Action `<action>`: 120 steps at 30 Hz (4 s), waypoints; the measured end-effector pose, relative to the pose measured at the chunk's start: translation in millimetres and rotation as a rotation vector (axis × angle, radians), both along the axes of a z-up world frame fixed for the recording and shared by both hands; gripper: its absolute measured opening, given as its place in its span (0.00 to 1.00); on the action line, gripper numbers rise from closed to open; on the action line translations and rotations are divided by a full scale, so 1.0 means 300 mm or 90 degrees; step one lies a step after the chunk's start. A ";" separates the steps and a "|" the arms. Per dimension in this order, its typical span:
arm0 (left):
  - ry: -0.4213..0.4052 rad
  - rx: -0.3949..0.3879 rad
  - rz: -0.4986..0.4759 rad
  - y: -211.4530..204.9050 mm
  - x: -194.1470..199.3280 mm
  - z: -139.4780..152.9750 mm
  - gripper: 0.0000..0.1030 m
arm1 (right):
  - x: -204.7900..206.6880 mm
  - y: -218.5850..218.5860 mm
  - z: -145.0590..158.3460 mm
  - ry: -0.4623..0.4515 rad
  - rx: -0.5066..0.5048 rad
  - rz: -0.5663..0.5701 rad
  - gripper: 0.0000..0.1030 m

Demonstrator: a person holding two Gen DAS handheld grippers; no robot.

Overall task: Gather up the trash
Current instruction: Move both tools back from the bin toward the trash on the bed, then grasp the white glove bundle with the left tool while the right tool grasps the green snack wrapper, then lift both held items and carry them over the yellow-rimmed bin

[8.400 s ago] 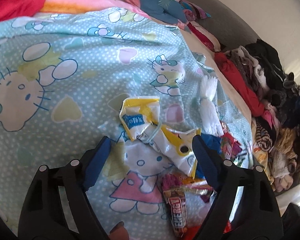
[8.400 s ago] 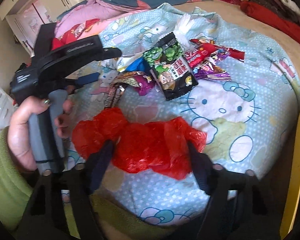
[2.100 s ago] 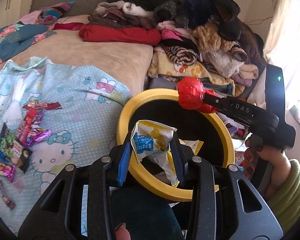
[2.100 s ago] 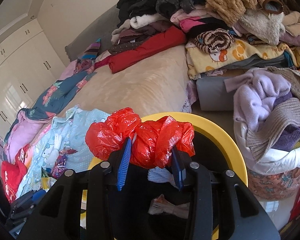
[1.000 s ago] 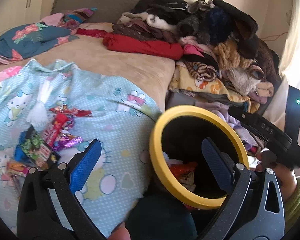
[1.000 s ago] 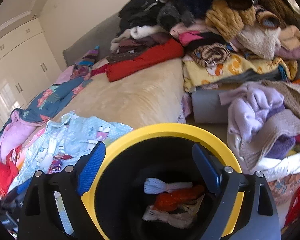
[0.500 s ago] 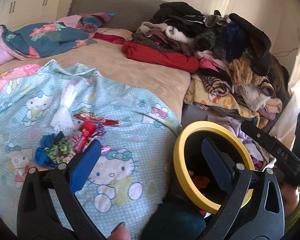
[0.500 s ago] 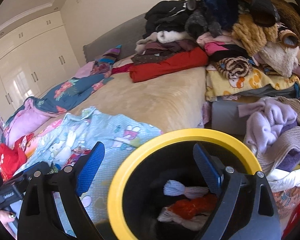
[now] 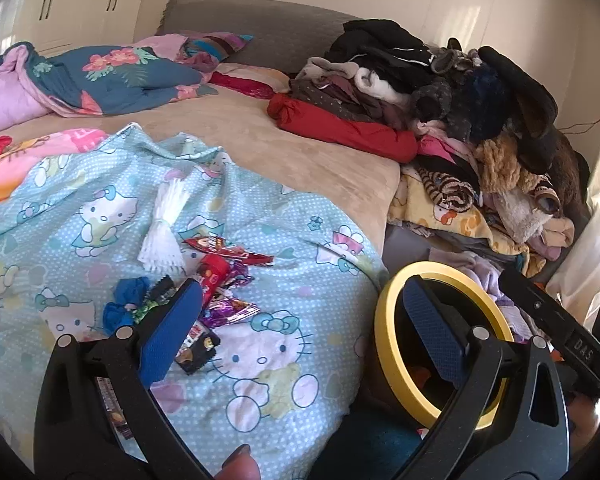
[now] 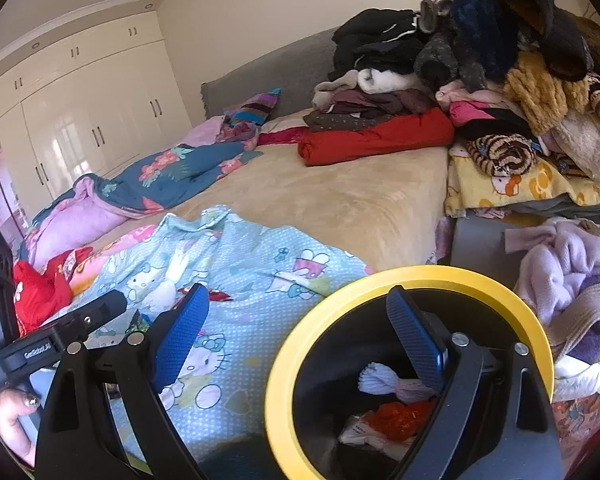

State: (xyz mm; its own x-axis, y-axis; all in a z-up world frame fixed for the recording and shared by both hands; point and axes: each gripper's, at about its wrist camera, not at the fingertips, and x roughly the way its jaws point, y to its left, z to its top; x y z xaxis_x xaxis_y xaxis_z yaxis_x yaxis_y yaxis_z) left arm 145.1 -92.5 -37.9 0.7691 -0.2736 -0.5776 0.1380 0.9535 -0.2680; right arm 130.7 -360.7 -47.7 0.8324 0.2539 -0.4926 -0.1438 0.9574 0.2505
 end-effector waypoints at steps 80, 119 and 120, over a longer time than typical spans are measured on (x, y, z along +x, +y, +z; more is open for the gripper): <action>0.269 -0.124 0.069 0.457 0.490 -0.360 0.17 | 0.213 0.663 -0.337 0.232 0.004 0.309 0.13; 0.089 -0.117 0.070 0.425 0.098 -0.081 0.12 | 0.059 0.519 -0.213 0.150 0.010 0.275 0.12; 0.087 -0.114 0.068 0.420 0.092 -0.077 0.12 | 0.059 0.513 -0.209 0.149 0.011 0.273 0.12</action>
State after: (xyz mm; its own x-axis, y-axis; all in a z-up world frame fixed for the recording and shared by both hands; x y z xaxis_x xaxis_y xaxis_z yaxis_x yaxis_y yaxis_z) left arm 172.8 33.4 -61.1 0.7170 -0.3024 -0.6281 -0.0105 0.8962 -0.4435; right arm 148.5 -206.7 -110.4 0.5187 0.5595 -0.6465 -0.4617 0.8197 0.3390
